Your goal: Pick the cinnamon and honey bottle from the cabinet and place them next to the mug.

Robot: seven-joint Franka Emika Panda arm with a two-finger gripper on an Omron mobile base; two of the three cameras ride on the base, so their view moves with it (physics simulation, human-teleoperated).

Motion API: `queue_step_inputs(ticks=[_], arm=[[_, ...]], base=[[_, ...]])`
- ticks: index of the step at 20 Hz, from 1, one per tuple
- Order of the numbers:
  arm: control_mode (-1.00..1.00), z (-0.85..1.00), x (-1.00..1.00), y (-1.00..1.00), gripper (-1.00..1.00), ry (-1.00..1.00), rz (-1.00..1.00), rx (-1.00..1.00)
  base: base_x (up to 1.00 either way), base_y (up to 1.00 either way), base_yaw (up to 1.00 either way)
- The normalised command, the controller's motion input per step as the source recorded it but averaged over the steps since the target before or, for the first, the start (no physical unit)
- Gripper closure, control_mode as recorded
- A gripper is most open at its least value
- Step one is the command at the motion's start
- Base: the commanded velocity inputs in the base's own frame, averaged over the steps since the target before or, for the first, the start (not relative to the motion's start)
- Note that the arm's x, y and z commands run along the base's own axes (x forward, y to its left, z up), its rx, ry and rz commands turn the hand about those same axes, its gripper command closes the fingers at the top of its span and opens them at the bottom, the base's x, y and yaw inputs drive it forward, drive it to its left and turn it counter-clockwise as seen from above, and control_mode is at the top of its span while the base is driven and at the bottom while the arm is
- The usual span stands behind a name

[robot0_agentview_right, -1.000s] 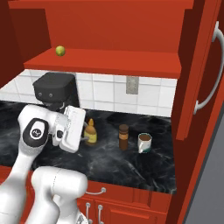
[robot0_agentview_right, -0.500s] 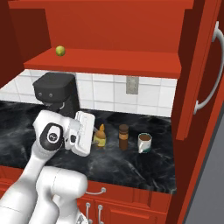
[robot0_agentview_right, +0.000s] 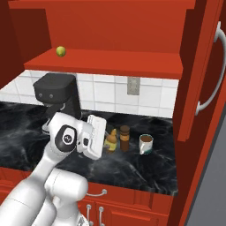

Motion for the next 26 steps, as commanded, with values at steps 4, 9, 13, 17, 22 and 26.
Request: queue_step_inputs(ticks=[4,9,13,17,22,26], arm=[[-1.0,-0.39,0.23,-0.31,1.0,0.0,0.0,0.0],[-1.0,-0.4,0.27,-0.28,1.0,-0.02,0.0,0.0],[-1.0,-0.32,0.21,-0.3,1.0,-0.09,0.0,0.0],[-1.0,-0.23,0.14,-0.14,1.0,-0.1,0.0,0.0],[-1.0,-0.25,0.13,0.01,1.0,-0.18,-0.08,0.0],[-1.0,-0.18,0.05,0.06,1.0,-0.12,-0.15,-0.02]], base=[[0.0,0.0,0.0],[0.0,0.0,0.0],[0.0,0.0,0.0],[0.0,0.0,0.0],[0.0,0.0,0.0],[0.0,0.0,0.0]])
